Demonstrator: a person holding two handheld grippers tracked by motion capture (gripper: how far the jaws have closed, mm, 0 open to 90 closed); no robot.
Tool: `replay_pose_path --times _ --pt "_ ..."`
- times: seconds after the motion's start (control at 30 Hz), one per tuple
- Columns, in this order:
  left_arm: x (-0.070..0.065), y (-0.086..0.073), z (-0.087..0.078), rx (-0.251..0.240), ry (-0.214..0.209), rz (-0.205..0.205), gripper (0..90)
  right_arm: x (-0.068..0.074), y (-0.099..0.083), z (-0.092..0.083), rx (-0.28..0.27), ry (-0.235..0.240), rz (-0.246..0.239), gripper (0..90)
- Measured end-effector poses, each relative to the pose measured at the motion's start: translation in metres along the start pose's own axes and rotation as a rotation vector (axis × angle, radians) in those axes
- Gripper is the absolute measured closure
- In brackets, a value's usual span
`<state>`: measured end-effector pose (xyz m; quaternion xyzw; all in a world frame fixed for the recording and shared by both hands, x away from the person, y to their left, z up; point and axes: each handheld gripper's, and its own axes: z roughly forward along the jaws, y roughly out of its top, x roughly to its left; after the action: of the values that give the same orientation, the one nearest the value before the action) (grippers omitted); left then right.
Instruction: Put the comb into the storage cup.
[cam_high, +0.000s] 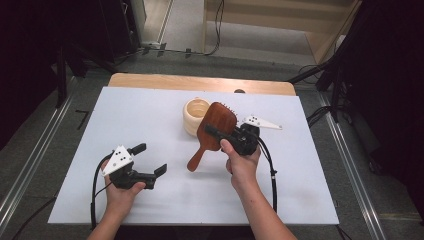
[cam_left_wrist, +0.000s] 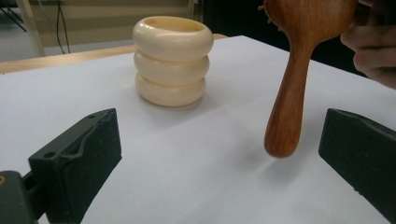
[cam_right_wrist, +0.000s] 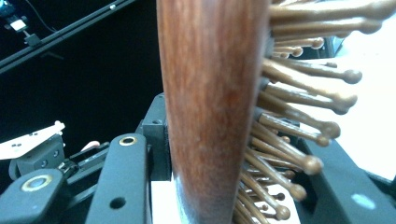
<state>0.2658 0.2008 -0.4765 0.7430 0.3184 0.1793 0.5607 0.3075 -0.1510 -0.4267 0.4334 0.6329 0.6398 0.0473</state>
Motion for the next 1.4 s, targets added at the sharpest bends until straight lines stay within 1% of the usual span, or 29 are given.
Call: replay_pose_path --times 0.1,0.2,0.33,0.37,0.43,0.57,0.63,0.67,0.8,0.87,0.9,0.93,0.97,1.03,1.23,1.3,1.4 --pt "0.005 -0.003 -0.007 0.003 0.017 0.007 0.0 -0.001 0.002 -0.001 -0.002 -0.001 -0.003 52.7" --pt "0.009 -0.006 -0.014 0.0 0.026 -0.004 0.0 -0.002 0.004 -0.002 -0.003 -0.003 -0.017 52.7" --pt "0.014 -0.009 -0.022 -0.002 0.047 0.0 0.0 -0.003 0.006 -0.003 -0.006 -0.01 -0.023 52.7" --pt "0.016 -0.01 -0.025 -0.009 0.055 0.0 0.0 -0.003 0.007 -0.004 -0.005 -0.013 -0.026 52.7" --pt "0.019 -0.011 -0.029 -0.012 0.056 -0.006 0.0 -0.004 0.008 -0.005 -0.006 -0.018 -0.028 52.7" --pt "0.024 -0.014 -0.036 -0.016 0.074 0.001 0.0 -0.006 0.011 -0.007 -0.007 -0.022 -0.031 52.6" --pt "0.027 -0.015 -0.04 -0.018 0.072 -0.008 0.0 -0.007 0.012 -0.008 -0.012 -0.026 -0.038 52.6" --pt "0.028 -0.016 -0.041 -0.019 0.078 -0.012 0.0 -0.008 0.013 -0.009 -0.012 -0.028 -0.035 52.6" --pt "0.032 -0.02 -0.047 -0.024 0.087 -0.027 0.0 -0.011 0.017 -0.012 -0.021 -0.035 -0.034 52.7" --pt "0.034 -0.02 -0.05 -0.029 0.094 -0.026 0.0 -0.013 0.019 -0.013 -0.024 -0.04 -0.038 52.7" --pt "0.035 -0.02 -0.051 -0.029 0.094 -0.023 0.0 -0.014 0.02 -0.014 -0.026 -0.04 -0.031 52.6" --pt "0.036 -0.02 -0.052 -0.027 0.098 -0.02 0.0 -0.015 0.021 -0.015 -0.031 -0.044 -0.039 52.7" --pt "0.037 -0.021 -0.054 -0.022 0.103 -0.017 0.0 -0.016 0.022 -0.015 -0.031 -0.045 -0.036 52.6" --pt "0.038 -0.022 -0.056 -0.02 0.105 -0.022 0.0 -0.017 0.024 -0.017 -0.034 -0.05 -0.038 52.7" --pt "0.039 -0.024 -0.061 -0.006 0.109 0.005 0.0 -0.022 0.031 -0.022 -0.038 -0.066 -0.049 52.6" --pt "0.04 -0.024 -0.063 -0.006 0.113 0.003 0.0 -0.023 0.032 -0.024 -0.042 -0.069 -0.047 52.6" --pt "0.043 -0.024 -0.065 -0.016 0.127 -0.019 0.6 -0.025 0.034 -0.026 -0.045 -0.077 -0.046 52.7"
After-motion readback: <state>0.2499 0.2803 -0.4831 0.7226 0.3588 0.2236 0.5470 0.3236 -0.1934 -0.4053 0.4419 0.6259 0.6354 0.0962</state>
